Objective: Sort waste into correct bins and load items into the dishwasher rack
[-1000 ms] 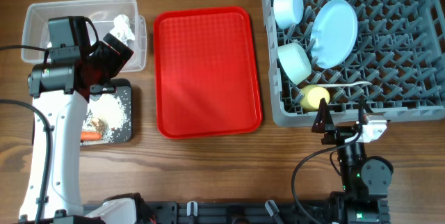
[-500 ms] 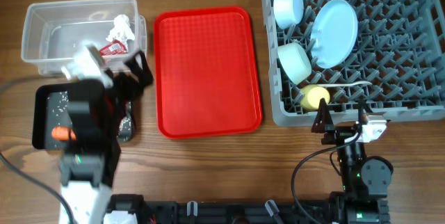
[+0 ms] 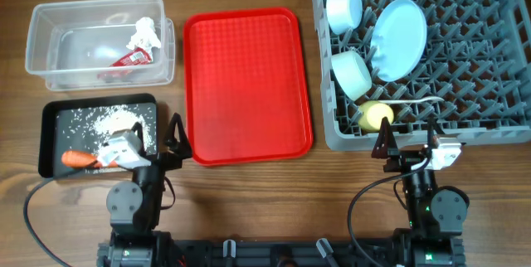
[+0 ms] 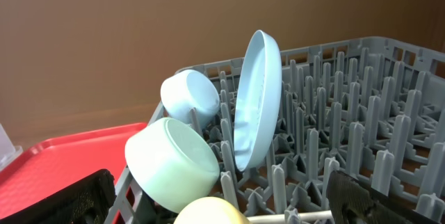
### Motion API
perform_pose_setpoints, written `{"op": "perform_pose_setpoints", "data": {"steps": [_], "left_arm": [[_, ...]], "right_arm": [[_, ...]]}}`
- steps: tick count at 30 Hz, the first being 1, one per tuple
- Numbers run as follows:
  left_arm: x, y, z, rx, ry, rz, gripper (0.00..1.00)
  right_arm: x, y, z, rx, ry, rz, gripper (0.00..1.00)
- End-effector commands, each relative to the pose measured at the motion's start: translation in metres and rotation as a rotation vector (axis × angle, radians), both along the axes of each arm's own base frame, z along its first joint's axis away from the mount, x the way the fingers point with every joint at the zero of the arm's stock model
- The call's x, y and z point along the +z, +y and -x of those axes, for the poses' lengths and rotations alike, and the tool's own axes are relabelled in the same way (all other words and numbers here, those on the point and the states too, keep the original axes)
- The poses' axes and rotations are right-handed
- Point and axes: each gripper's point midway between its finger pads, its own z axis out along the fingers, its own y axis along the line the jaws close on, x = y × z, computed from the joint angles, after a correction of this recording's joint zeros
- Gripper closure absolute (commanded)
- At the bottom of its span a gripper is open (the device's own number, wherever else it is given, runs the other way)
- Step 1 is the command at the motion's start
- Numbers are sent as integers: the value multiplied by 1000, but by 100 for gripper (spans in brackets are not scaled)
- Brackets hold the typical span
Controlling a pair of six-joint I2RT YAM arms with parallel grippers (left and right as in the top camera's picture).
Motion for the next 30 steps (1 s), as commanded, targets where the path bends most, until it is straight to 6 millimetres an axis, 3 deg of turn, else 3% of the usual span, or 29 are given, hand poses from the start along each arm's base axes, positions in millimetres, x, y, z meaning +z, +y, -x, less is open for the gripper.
{"op": "perform_pose_setpoints", "data": {"steps": [1,4,9,30], "left_arm": [[-5,13,4,55,-19,-23,0],[-13,14,8,60,11,-22,0],[-5,15,10,63,-24,-74,0],[-5,19,10,63,-21,-70,0]], "right_arm": [[1,3,0,17,-6,12,0],[1,3,0,17,-6,12,0],[1,3,0,17,-6,12,0],[1,3,0,17,-6,12,0]]}}
